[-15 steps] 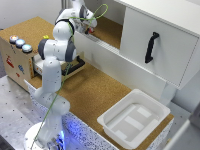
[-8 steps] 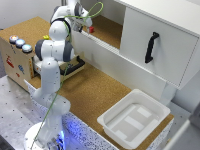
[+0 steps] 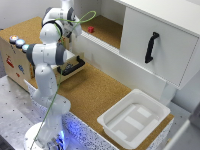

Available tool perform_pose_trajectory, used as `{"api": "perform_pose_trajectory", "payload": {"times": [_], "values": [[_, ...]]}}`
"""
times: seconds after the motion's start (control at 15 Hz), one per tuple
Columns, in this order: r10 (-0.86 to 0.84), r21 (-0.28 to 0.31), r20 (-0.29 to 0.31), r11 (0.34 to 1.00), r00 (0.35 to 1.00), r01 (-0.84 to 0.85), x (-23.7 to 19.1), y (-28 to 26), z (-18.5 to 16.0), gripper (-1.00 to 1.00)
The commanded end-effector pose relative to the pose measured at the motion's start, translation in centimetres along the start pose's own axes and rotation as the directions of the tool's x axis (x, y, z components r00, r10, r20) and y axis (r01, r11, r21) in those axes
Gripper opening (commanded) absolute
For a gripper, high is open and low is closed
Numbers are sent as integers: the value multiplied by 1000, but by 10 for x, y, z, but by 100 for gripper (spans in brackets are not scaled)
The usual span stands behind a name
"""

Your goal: Grasp the purple block

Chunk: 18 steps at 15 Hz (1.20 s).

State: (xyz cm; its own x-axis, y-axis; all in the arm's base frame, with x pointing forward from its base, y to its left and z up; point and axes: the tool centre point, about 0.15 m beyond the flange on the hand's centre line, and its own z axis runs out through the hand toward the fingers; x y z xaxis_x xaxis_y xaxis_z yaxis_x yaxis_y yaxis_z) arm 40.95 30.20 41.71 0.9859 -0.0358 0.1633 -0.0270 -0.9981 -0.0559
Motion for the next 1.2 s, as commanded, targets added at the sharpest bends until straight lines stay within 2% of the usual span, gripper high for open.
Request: {"api": "perform_pose_trajectory", "payload": {"times": [0.0,0.4,0.6,0.87,0.93,1.13], "values": [[-49,115,-79,992,996,58,-81,8,43,100],[-102,100,-27,990,994,104,-112,-11,70,100],[-113,78,-3,991,994,113,-117,-16,78,100],[-104,76,14,992,994,103,-116,-19,85,100],[-103,83,27,992,994,100,-116,-20,88,-100],[-109,77,31,991,994,106,-118,-22,86,-100]]}}
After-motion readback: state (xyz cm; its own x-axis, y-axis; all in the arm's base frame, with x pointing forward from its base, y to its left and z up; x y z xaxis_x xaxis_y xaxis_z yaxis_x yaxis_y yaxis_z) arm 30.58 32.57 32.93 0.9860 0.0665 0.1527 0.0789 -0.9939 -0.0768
